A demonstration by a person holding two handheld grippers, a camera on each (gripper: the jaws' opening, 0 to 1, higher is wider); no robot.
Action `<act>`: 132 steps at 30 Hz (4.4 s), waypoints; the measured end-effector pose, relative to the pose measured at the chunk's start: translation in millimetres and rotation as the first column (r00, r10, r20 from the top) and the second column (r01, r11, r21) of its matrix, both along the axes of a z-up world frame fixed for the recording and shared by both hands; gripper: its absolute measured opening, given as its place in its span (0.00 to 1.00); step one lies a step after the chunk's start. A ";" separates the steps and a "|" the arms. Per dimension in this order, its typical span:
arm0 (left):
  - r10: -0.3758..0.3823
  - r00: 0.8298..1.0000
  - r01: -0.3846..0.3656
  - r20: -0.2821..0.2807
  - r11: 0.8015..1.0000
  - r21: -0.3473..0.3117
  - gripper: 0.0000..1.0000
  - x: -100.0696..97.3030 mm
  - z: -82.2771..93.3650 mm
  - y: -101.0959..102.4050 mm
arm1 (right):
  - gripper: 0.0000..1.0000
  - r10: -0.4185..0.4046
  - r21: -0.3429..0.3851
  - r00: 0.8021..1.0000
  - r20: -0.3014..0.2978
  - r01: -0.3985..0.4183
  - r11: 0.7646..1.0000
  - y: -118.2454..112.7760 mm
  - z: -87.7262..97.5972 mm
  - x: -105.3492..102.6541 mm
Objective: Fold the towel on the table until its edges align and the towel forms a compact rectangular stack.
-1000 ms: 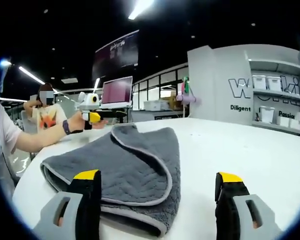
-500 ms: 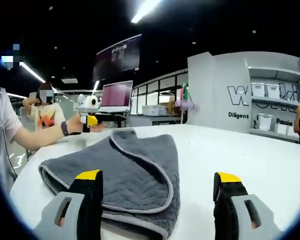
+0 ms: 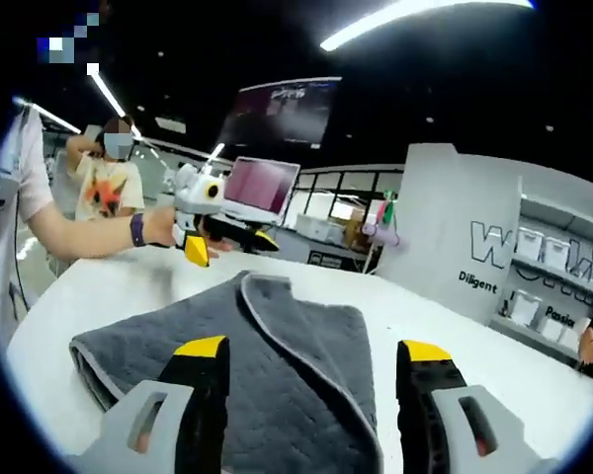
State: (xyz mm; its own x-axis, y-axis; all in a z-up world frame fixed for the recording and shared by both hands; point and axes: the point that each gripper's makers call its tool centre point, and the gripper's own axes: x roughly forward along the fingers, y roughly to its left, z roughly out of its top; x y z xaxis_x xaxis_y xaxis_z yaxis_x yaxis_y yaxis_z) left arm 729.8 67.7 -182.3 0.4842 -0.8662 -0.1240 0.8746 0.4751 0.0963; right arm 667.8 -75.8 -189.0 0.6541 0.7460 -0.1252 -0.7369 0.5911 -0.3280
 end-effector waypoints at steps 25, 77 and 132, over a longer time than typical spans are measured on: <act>0.016 1.000 -0.016 0.003 0.999 0.038 0.98 1.3 -3.3 7.0 | 0.18 0.105 -0.378 0.987 -0.121 -0.144 0.914 100.4 -62.5 49.4; 0.010 0.999 -0.005 -0.037 0.991 0.136 0.97 -5.2 -30.5 -2.3 | 0.47 -0.175 0.105 0.957 -0.231 0.203 0.973 -47.9 -8.0 142.7; 0.116 0.988 -0.130 -0.101 0.980 -0.149 0.91 6.1 -44.7 39.2 | 0.71 0.032 0.288 0.953 -0.300 0.058 0.956 -84.8 -49.4 -2.2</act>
